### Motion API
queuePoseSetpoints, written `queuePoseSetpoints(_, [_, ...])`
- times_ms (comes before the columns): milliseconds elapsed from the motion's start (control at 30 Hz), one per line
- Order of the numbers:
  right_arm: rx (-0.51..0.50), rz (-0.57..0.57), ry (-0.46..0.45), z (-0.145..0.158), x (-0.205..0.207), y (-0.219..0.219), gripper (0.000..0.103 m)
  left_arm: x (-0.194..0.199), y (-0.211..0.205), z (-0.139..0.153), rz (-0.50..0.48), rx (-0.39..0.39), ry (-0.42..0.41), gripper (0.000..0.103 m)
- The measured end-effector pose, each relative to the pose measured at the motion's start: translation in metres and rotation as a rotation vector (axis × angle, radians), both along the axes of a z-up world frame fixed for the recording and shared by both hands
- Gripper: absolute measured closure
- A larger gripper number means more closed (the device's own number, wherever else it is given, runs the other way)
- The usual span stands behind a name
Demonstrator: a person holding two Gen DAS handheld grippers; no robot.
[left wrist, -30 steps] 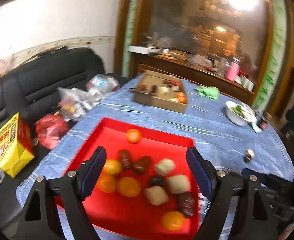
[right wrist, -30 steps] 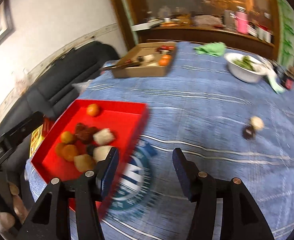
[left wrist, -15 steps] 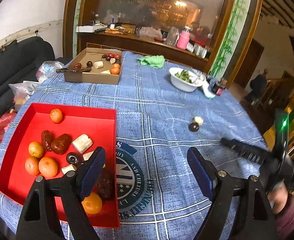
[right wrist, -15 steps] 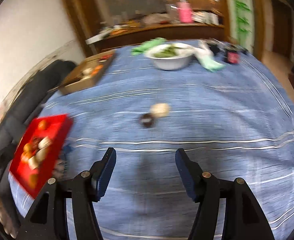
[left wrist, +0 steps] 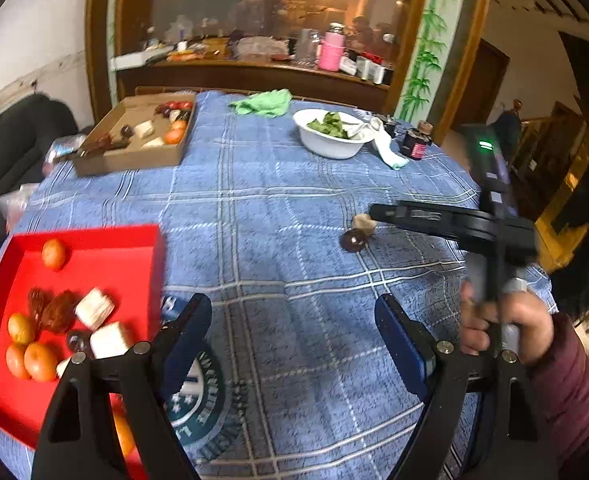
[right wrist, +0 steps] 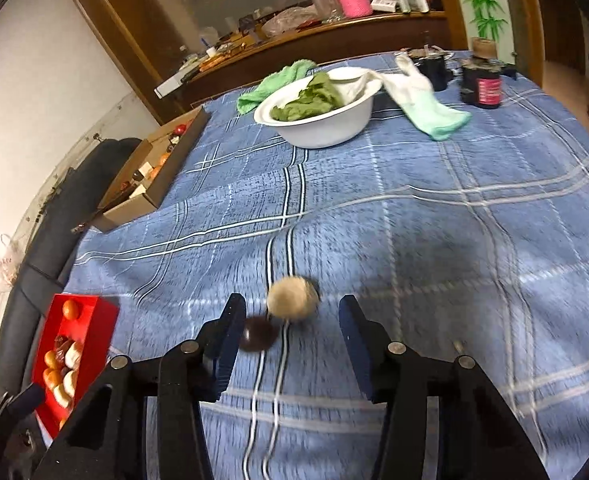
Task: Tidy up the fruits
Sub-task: 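Move back to the last fruits and grasp the white bun with the right gripper, then grasp the last dark plum with the left gripper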
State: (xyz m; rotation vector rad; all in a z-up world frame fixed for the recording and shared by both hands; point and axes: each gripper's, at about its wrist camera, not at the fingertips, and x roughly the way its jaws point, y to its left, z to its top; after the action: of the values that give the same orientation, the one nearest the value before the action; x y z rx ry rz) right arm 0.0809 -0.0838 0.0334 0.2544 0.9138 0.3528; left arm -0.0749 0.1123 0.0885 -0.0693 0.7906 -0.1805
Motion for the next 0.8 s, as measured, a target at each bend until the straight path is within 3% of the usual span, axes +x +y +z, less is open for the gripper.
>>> queuePoseSetpoints(200, [-0.098,0.028,-0.010,-0.019,0.016,0.021,0.054,0.023,-0.017,-0.003,-0.043,0.040,-0.021,0.021])
queuePoseSetpoints(267, [-0.157,0.032,-0.031,-0.020,0.015,0.027,0.068,0.033,-0.021,-0.008,-0.045,0.039,-0.007,0.021])
queuePoseSetpoints(567, [-0.056,-0.016,-0.048,-0.004,0.016,-0.011,0.068,0.090,-0.072,-0.040,-0.138,0.088,0.065,0.021])
queuePoseSetpoints(800, [-0.055,-0.051,-0.056,0.004,0.019,-0.021,0.068,0.123,-0.096,-0.065,-0.179,0.112,0.110,0.021])
